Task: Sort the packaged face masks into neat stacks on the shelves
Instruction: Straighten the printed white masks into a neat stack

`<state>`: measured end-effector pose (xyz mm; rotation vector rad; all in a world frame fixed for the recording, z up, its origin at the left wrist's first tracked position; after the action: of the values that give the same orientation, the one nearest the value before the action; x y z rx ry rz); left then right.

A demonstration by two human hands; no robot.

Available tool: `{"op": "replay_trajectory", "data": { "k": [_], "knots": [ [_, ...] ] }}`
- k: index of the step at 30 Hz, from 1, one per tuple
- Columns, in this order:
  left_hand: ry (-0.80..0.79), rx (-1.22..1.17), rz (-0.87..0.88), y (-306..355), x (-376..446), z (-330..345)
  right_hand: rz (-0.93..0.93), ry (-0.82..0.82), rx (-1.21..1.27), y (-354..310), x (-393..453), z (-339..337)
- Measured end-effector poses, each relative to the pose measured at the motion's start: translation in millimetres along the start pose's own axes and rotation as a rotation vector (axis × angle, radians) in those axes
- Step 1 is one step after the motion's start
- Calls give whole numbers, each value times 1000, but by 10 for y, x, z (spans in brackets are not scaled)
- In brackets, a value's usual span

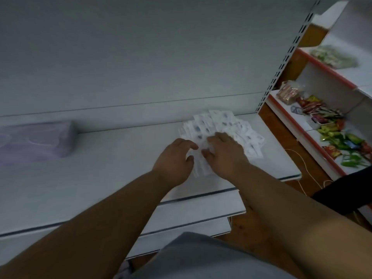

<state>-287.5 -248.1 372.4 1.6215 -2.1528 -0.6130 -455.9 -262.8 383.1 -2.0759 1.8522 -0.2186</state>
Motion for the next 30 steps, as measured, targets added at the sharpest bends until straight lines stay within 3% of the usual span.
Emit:
{"op": "replay_trajectory", "data": {
  "k": [4, 6, 9, 13, 18, 20, 22, 30],
  "knots": [
    [-44, -81, -139, 151, 138, 123, -115, 61, 79, 112, 2, -50],
    [-40, -130, -218, 190, 184, 155, -77, 112, 34, 229, 46, -110],
    [42, -270, -373, 244, 269, 179, 5, 26, 45, 400, 129, -125],
    [104, -715, -689, 261, 380, 264, -119, 6, 145, 431, 94, -129],
    [128, -1068, -903, 252, 433, 249, -280, 112, 292, 427, 26, -102],
    [127, -1109, -928, 239, 446, 257, -182, 152, 282, 461, 35, -77],
    [121, -1076, -922, 242, 449, 270, -116, 55, 321, 466, 56, -55],
    [96, -1003, -873, 197, 462, 230, -146, -30, 800, 275, -34, -123]
  ]
}}
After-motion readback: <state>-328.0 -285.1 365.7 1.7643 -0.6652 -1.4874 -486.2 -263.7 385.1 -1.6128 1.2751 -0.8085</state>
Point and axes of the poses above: each hand's wrist, its own x-axis towards the middle knuckle, its own z-axis out of the palm, y = z × x, the point moved 2 cm from there along x, towards the middle knuckle, and after that the axes turned 7 degrees about x, right-handed, at the moved point
